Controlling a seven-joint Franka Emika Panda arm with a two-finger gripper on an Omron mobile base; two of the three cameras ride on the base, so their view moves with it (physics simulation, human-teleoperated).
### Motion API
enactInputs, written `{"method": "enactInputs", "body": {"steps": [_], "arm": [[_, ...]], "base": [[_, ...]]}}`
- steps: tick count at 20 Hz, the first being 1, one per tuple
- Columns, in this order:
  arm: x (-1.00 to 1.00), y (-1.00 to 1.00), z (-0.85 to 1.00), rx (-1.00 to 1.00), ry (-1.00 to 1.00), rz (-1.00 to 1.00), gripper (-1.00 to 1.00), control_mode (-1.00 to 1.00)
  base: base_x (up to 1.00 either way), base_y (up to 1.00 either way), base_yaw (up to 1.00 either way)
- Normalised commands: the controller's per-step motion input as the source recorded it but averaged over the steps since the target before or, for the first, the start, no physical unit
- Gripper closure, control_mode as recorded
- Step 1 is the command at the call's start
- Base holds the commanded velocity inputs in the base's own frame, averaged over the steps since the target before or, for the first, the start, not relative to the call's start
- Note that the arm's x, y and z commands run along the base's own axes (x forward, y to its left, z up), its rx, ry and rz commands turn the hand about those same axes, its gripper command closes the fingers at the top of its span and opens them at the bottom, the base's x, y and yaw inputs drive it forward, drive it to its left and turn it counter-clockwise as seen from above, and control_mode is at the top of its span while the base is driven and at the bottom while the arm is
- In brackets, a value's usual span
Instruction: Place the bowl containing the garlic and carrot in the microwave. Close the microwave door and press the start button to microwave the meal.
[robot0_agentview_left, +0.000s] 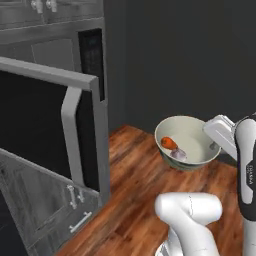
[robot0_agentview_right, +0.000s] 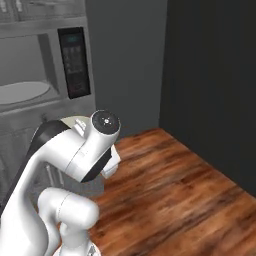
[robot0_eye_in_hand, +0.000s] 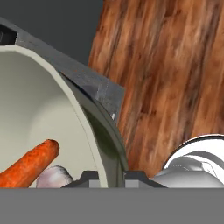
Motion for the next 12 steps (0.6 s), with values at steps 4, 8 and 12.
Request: {"method": "enactInputs", "body": {"steps": [4, 8, 12], "arm": [[0.0, 0.0, 0.0, 0.0, 0.0, 0.0, 1.0, 1.0], [0.0, 0.0, 0.0, 0.0, 0.0, 0.0, 1.0, 1.0], [0.0, 0.0, 0.0, 0.0, 0.0, 0.0, 1.0, 1.0]], "base": [[0.92, 0.0, 0.58], [0.64, 0.0, 0.63], [0.61, 0.0, 0.62]]}}
